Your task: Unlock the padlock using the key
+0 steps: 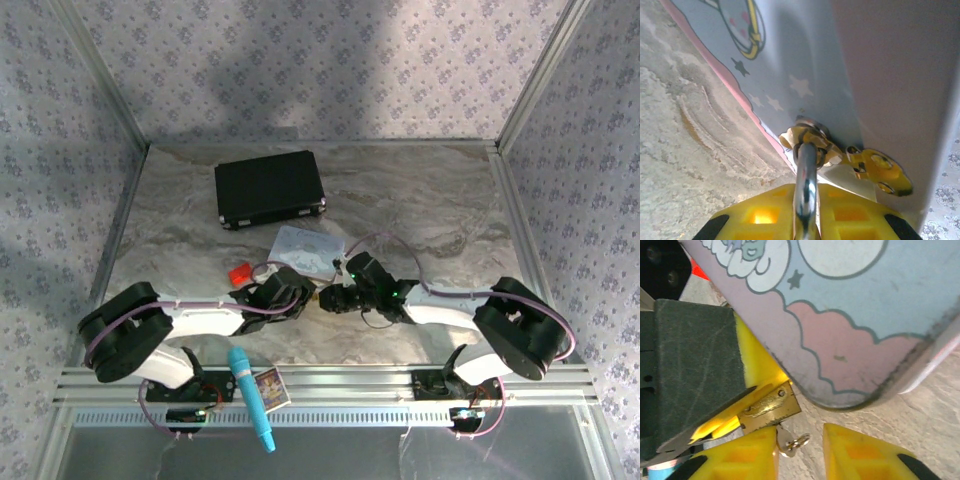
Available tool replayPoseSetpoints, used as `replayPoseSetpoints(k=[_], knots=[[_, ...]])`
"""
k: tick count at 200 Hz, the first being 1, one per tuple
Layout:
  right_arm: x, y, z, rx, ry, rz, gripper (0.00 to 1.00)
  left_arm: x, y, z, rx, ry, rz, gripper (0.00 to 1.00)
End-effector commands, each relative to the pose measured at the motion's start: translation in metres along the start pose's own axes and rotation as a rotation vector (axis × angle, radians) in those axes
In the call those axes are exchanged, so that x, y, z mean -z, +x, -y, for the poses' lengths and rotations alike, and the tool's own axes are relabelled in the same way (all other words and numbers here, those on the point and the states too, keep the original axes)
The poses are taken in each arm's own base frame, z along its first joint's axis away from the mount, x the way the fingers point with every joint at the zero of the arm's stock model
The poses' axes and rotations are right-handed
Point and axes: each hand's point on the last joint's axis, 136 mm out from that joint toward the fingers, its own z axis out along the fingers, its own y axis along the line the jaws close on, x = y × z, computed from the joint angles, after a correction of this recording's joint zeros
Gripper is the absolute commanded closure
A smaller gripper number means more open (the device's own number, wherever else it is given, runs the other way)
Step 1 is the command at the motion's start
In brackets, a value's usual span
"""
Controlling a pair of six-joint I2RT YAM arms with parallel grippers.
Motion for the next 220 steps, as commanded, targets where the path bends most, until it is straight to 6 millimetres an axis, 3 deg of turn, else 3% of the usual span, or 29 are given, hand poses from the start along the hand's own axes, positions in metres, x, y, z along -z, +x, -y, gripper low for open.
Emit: replayPoseSetpoints(k=[1, 26, 60, 98, 126, 157, 184, 201, 220], knots=[[0.008, -0.001, 0.044, -0.092, 0.199, 0.045, 0.63, 0.001, 0.022, 0.011, -0.023, 0.027, -0.086, 1.00], [0.015, 0.000, 0.042, -0.107, 0.182, 0.060, 0.47, -0.001, 0.022, 0.009, -0.023, 0.016, -0.082, 1.00], [0.030, -0.002, 0.038, -0.104, 0.184, 0.094, 0.38, -0.004, 0.022, 0.004, -0.020, -0.005, -0.080, 1.00], [0.054, -0.013, 0.053, -0.162, 0.274, 0.139, 0.15, -0.007, 0.025, 0.002, -0.035, -0.021, -0.080, 1.00], [0.061, -0.040, 0.058, -0.199, 0.286, 0.177, 0.15, -0.010, 0.026, 0.000, -0.074, -0.053, -0.074, 1.00], [0.044, -0.061, 0.056, -0.189, 0.301, 0.154, 0.16, -0.011, 0.029, -0.006, -0.159, -0.107, -0.088, 1.00], [0.027, -0.063, 0.072, -0.182, 0.365, 0.122, 0.18, -0.009, 0.029, -0.022, -0.226, -0.150, -0.108, 1.00], [0.024, -0.059, 0.089, -0.184, 0.432, 0.096, 0.25, -0.005, 0.030, -0.035, -0.304, -0.194, -0.134, 1.00], [0.024, -0.059, 0.099, -0.198, 0.452, 0.078, 0.26, 0.007, 0.024, -0.047, -0.442, -0.280, -0.136, 1.00]])
